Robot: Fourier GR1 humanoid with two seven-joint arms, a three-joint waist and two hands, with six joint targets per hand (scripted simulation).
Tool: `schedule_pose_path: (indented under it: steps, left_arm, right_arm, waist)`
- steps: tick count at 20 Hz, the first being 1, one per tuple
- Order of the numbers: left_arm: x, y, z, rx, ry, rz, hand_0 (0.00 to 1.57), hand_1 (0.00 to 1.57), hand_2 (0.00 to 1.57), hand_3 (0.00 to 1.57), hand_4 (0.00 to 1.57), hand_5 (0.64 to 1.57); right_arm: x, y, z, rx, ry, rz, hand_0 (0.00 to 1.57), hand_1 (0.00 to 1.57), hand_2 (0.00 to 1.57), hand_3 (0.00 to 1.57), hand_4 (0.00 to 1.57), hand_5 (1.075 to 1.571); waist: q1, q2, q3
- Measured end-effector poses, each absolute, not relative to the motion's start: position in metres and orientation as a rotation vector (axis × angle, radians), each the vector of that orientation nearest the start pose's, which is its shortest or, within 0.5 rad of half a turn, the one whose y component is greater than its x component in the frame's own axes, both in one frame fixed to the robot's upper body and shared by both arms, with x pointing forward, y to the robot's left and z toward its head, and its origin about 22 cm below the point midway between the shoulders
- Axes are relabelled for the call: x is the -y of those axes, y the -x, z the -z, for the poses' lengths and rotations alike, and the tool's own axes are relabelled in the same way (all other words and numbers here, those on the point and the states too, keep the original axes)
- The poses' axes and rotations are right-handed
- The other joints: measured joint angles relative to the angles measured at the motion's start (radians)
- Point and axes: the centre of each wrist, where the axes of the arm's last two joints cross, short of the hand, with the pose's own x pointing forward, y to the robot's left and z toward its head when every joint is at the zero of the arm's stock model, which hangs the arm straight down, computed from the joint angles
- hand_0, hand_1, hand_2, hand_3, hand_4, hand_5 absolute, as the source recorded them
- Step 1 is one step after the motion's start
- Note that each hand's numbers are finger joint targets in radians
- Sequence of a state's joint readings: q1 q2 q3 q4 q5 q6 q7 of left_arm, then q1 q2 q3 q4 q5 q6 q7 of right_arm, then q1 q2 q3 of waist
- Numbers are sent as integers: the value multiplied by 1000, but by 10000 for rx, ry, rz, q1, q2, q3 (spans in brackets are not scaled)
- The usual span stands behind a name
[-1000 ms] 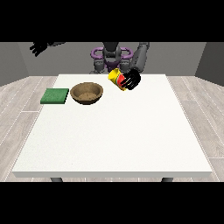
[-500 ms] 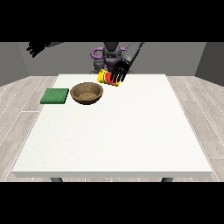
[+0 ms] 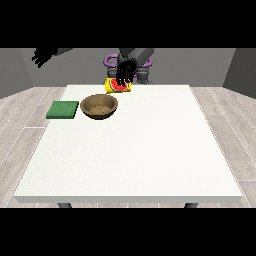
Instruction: Pick the cup and pour the ball into the bowl, then pick the bowl and place it on the pad
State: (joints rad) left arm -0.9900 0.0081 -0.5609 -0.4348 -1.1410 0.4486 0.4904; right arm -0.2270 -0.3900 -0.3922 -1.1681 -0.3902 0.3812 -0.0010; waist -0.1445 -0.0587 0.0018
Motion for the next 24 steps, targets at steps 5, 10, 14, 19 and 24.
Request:
schedule_pose_path:
  steps: [5,10,14,19,24]
  left_arm:
    - [-46,-395,-31,13073,-15197,14680,410,410,1341,1548,1019,1571]
    - [-28,-375,-28,12340,-15622,16150,167,167,1194,1571,1134,1570]
    - [-19,-368,-36,12236,-15448,16874,0,0,1102,1542,1109,1571]
    - [-29,-374,-55,13595,-14263,14882,1042,1042,1571,1438,1269,1567]
    - [-71,-390,-86,15372,-11266,10922,423,423,143,14,1223,1537]
  right_arm:
    - [403,-284,-21,15524,-796,1081,0,0,0,328,690,1553]
    - [397,-290,-16,15408,-927,990,0,0,0,271,691,1548]
    - [391,-291,-11,15259,-758,1129,0,0,0,178,737,1553]
    - [400,-293,-20,15157,-322,1622,0,0,0,178,737,1553]
    - [409,-287,-20,15181,234,2134,0,0,0,106,780,1558]
  waist:
    - [-53,-143,-3]
    - [-189,-218,-8]
    - [51,-380,-15]
    - [689,-554,-25]
    - [1592,-491,-73]
